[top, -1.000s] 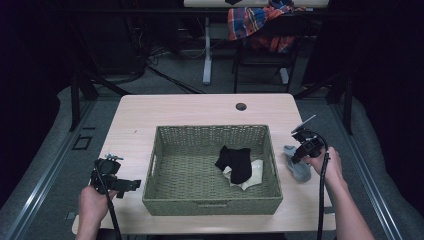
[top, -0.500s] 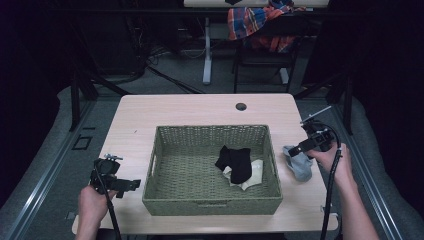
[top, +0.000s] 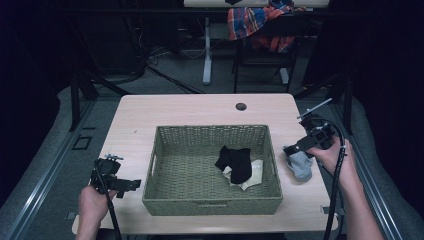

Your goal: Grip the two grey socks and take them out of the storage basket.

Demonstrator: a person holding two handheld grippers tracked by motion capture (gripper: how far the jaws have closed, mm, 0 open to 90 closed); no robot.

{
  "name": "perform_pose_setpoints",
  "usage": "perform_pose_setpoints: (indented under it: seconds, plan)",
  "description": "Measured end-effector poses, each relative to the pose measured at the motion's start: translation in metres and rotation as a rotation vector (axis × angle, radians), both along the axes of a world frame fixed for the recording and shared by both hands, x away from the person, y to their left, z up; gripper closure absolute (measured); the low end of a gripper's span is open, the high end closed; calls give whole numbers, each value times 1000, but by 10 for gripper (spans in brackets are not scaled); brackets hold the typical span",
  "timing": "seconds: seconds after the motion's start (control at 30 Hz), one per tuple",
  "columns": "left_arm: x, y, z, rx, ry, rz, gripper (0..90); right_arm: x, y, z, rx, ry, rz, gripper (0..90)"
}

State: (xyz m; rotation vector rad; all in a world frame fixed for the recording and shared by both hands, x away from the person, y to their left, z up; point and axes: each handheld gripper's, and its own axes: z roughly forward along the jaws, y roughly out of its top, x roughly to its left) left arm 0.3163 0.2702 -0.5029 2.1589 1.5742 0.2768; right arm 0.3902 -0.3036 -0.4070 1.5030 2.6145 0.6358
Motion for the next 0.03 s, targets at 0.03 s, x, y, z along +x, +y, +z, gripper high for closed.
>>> perform_pose_setpoints:
  seconds: [0.03]
  plan:
    - [0, 0, 0, 0, 0, 0, 10, -1, 2, 2, -6, -1, 11, 66]
